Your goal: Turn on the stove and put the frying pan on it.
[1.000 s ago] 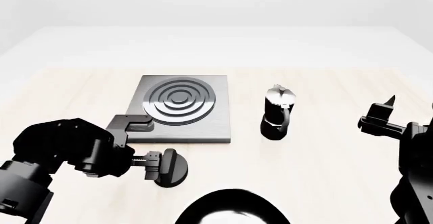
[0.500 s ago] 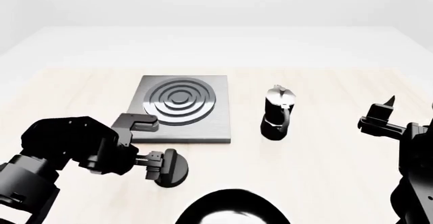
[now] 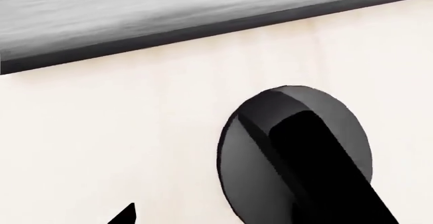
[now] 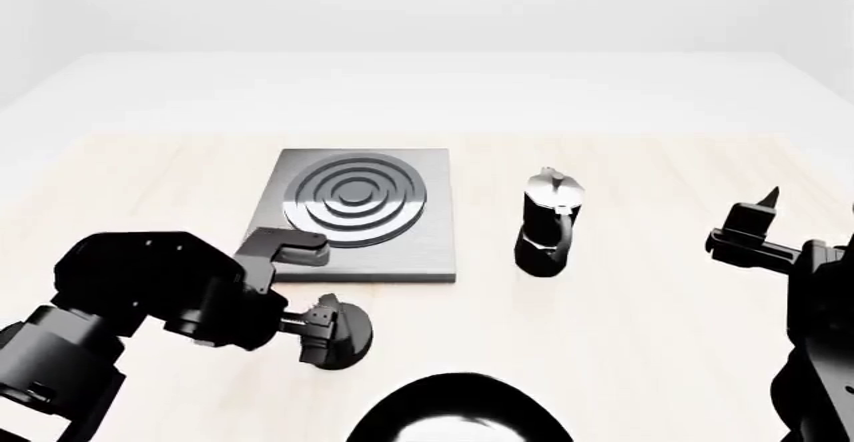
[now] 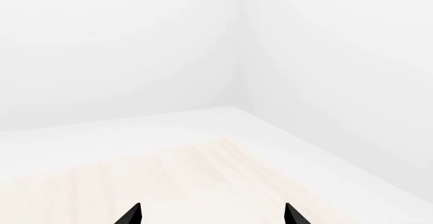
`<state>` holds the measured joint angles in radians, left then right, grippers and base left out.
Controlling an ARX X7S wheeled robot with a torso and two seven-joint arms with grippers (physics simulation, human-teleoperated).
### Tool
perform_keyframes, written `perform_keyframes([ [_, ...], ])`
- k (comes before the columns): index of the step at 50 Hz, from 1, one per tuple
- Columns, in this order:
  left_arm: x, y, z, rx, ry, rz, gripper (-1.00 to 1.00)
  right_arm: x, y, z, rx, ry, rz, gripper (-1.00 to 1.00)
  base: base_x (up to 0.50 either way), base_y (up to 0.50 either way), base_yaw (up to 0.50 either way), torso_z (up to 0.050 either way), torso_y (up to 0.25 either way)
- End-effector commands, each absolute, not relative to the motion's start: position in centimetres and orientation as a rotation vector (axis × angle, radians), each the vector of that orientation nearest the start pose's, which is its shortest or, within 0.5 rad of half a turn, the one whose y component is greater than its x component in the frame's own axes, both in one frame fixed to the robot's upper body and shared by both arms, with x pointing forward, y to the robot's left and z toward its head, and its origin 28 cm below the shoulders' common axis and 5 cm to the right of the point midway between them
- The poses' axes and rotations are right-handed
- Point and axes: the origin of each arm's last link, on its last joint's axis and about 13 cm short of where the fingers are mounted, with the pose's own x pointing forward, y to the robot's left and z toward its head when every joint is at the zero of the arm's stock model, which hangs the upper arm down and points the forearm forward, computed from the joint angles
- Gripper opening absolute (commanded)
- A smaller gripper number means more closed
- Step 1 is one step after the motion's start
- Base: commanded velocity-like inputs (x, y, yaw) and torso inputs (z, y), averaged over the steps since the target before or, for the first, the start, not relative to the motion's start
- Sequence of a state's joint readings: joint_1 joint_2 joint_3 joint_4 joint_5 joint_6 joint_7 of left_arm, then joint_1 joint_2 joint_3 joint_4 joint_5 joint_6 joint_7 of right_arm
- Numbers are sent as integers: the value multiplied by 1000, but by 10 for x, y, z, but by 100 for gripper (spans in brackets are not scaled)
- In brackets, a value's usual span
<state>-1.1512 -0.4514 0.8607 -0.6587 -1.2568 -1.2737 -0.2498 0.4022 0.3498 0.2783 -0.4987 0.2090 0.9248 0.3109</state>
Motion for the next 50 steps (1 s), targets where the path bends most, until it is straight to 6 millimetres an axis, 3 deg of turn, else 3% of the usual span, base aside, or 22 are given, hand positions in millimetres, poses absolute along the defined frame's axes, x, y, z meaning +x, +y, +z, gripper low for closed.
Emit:
perform_keyframes([
  [1,336,244,141,-19,1118,-288,100,243,-207,173,-79,-47,-533,100,0,0,0,0,0],
  [14,345,239,141,-26,1093,-289,100,242,-207,172,-78,-46,-533,100,0,0,0,0,0],
  [29,370,240,140,-96,1033,-56,100,239,-208,172,-77,-50,-537,100,0,0,0,0,0],
  [42,376,243,141,-133,983,21,100,239,-208,172,-78,-51,-534,100,0,0,0,0,0],
  [46,371,241,156,-166,842,-61,100,240,-207,173,-80,-51,-531,100,0,0,0,0,0],
  [50,349,239,210,-234,695,-150,100,241,-206,175,-80,-51,-528,100,0,0,0,0,0],
])
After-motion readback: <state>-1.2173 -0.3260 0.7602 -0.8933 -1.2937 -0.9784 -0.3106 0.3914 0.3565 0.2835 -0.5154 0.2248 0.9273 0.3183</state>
